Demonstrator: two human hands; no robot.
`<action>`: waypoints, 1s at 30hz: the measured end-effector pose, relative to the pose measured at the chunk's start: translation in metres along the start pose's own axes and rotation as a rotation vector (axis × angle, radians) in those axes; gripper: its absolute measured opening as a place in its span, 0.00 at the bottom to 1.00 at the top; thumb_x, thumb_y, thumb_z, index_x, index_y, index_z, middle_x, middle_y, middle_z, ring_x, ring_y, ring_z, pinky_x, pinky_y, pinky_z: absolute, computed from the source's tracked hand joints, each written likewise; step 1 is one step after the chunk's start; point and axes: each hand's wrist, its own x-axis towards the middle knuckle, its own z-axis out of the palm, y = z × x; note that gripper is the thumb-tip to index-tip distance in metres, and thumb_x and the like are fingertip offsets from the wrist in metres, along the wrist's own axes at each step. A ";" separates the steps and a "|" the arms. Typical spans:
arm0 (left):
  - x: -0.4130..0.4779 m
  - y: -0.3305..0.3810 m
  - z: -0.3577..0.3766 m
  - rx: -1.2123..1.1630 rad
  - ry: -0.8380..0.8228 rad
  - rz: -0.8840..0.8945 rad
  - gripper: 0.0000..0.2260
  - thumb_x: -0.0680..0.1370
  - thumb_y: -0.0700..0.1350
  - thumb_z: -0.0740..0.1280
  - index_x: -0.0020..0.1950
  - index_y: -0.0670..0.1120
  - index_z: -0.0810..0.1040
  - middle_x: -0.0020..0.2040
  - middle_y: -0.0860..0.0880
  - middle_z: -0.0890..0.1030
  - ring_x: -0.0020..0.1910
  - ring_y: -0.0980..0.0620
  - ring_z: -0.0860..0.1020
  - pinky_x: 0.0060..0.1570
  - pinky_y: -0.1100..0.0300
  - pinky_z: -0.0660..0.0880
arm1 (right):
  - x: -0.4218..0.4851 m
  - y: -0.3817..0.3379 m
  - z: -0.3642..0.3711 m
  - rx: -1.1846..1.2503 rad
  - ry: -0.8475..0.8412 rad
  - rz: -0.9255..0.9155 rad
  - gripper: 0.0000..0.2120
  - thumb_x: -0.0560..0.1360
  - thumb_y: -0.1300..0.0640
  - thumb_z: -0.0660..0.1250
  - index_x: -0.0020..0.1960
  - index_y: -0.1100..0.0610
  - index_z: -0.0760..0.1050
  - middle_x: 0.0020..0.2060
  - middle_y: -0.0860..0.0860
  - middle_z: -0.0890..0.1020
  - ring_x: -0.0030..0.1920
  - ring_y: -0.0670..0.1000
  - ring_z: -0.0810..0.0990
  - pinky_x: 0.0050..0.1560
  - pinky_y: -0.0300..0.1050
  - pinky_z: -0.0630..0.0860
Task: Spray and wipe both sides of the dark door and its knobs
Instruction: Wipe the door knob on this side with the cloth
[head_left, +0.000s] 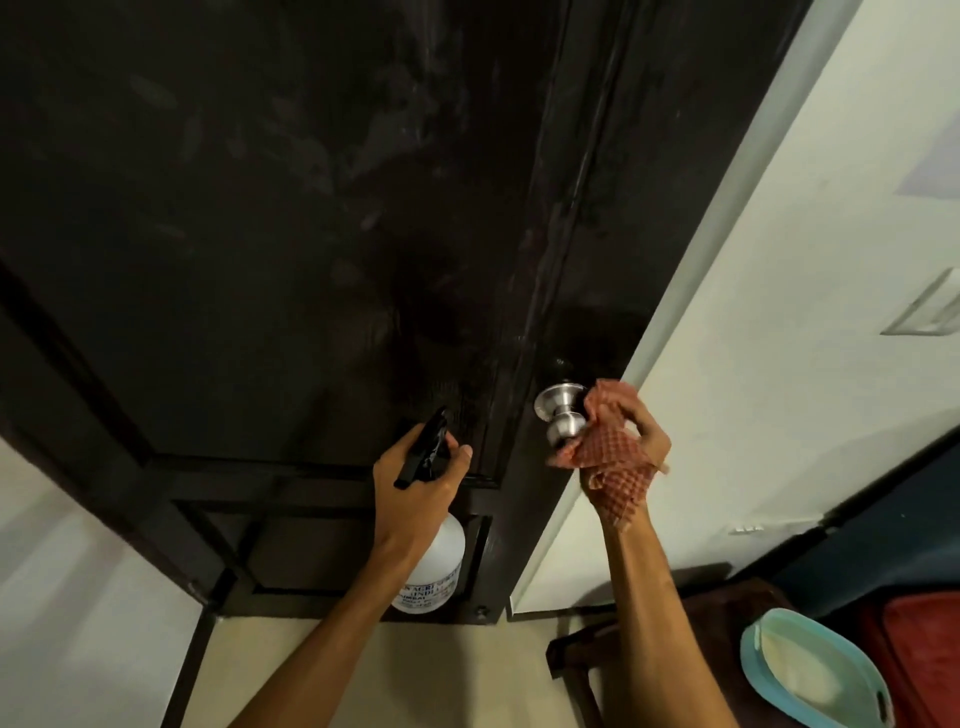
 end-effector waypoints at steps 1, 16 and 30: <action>0.001 0.001 0.002 0.002 -0.001 -0.002 0.07 0.78 0.37 0.74 0.42 0.44 0.80 0.28 0.55 0.77 0.25 0.59 0.74 0.28 0.67 0.71 | 0.007 -0.011 0.005 -0.087 -0.042 -0.055 0.08 0.77 0.66 0.72 0.55 0.62 0.84 0.55 0.58 0.84 0.58 0.57 0.83 0.65 0.54 0.79; -0.008 0.010 0.006 -0.051 0.001 -0.002 0.08 0.78 0.35 0.74 0.41 0.45 0.80 0.28 0.57 0.77 0.25 0.60 0.75 0.29 0.69 0.71 | -0.034 0.021 -0.004 0.828 0.061 0.866 0.18 0.80 0.66 0.60 0.68 0.58 0.77 0.57 0.59 0.83 0.52 0.58 0.84 0.55 0.58 0.82; -0.012 0.008 -0.012 -0.037 0.039 -0.033 0.05 0.78 0.36 0.74 0.44 0.41 0.80 0.31 0.51 0.78 0.23 0.59 0.74 0.26 0.67 0.71 | -0.090 0.025 0.033 0.524 -0.070 0.661 0.17 0.77 0.71 0.64 0.62 0.58 0.81 0.58 0.57 0.84 0.60 0.59 0.82 0.64 0.61 0.78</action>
